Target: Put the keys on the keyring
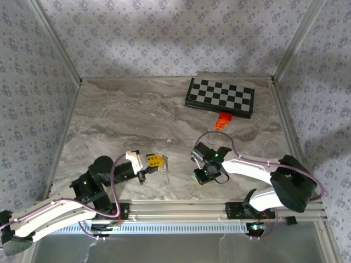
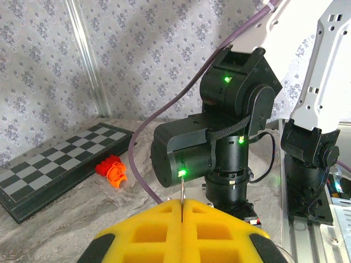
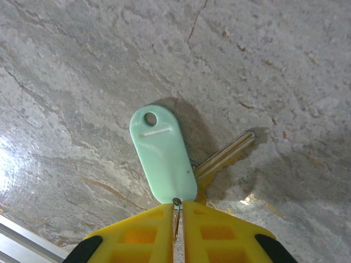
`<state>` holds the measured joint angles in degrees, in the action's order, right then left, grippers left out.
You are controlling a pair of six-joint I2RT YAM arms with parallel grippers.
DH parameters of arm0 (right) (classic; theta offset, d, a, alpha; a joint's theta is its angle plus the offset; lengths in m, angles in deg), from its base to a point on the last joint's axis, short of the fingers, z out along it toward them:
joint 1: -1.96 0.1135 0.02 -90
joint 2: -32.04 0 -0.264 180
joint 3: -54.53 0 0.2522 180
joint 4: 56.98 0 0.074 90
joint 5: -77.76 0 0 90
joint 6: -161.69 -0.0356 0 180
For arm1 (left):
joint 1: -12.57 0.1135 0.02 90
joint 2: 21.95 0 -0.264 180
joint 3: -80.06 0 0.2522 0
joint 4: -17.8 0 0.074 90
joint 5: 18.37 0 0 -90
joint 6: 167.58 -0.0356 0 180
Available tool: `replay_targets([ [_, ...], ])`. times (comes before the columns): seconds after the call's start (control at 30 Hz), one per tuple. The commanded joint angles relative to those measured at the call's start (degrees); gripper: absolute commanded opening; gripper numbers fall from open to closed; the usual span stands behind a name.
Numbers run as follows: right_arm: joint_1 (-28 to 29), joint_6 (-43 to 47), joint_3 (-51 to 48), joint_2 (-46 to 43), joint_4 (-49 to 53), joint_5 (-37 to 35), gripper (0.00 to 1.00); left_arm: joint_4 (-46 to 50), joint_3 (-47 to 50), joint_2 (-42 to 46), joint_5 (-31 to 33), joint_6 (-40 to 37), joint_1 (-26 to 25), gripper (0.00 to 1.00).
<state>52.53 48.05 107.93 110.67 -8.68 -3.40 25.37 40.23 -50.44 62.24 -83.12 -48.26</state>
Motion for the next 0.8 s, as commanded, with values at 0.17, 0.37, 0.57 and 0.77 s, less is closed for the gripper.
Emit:
replay_targets([
  [0.17, 0.5, 0.9, 0.5, 1.2, 0.8, 1.2, 0.13, -2.1, -0.5, 0.5, 0.0, -0.2, 0.3, 0.00],
  [0.37, 0.6, 1.1, 1.0, 1.1, 1.3, 0.9, 0.11, -1.7, -0.1, 1.5, 0.3, 0.3, 0.3, 0.00],
  [0.57, 0.6, 2.0, 1.5, -1.3, 1.8, 0.1, 0.03, -1.5, -0.5, 1.7, 0.3, 0.0, 0.3, 0.00],
  [0.77, 3.4, 6.3, 2.4, -10.4, -1.9, -0.9, 0.00, -1.6, -0.8, 1.3, -0.2, -0.2, 0.3, 0.00],
])
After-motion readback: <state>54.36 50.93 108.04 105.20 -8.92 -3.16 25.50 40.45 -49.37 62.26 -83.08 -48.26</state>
